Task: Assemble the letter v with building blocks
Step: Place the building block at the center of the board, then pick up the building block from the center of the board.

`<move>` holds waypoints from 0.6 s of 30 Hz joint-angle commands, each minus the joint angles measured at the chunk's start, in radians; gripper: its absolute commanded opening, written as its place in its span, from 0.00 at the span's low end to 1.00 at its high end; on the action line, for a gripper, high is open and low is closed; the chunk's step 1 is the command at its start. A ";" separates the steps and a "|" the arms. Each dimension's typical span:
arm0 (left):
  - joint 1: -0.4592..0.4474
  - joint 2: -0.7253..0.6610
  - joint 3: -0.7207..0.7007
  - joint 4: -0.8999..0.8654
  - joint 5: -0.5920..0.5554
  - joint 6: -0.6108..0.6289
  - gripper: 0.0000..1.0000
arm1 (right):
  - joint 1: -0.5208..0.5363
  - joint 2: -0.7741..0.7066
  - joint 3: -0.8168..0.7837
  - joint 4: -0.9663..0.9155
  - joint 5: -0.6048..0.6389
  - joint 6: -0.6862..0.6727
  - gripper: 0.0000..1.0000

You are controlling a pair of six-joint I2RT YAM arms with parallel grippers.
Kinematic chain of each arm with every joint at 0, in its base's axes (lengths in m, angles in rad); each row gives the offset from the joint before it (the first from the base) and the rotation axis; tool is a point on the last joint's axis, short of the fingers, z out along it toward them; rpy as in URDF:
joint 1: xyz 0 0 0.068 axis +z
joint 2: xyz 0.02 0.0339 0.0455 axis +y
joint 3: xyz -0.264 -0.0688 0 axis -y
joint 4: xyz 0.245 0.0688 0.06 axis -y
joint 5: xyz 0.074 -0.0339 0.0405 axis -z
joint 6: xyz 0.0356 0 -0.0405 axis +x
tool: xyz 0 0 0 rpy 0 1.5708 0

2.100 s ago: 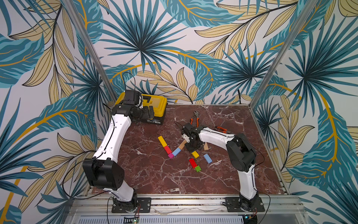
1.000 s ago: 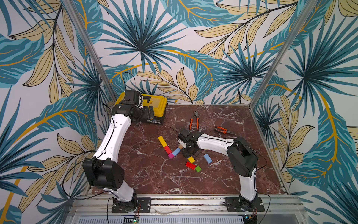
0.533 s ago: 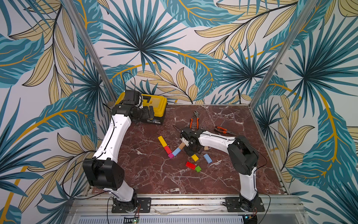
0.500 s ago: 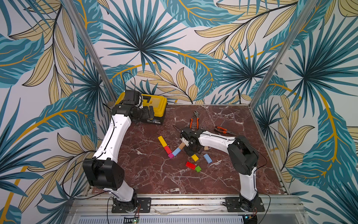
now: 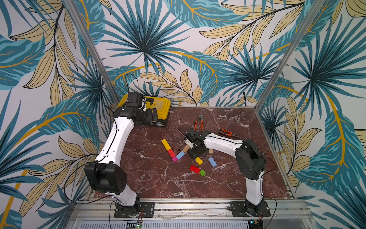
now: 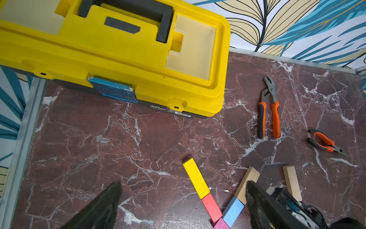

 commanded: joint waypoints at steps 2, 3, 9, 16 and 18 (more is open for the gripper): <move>0.011 -0.009 -0.008 0.009 0.008 0.012 0.99 | 0.031 -0.109 -0.060 -0.028 0.013 0.006 0.65; 0.012 -0.008 -0.007 0.009 0.008 0.012 0.99 | 0.043 -0.126 -0.077 -0.026 0.006 0.009 0.65; 0.012 -0.011 -0.009 0.009 0.007 0.012 0.99 | 0.128 -0.167 -0.161 -0.020 0.006 0.034 0.69; 0.012 -0.014 -0.010 0.009 0.006 0.011 0.99 | 0.163 -0.160 -0.224 0.027 -0.016 0.078 0.69; 0.012 -0.013 -0.011 0.009 0.007 0.010 0.99 | 0.172 -0.146 -0.227 0.036 -0.014 0.088 0.69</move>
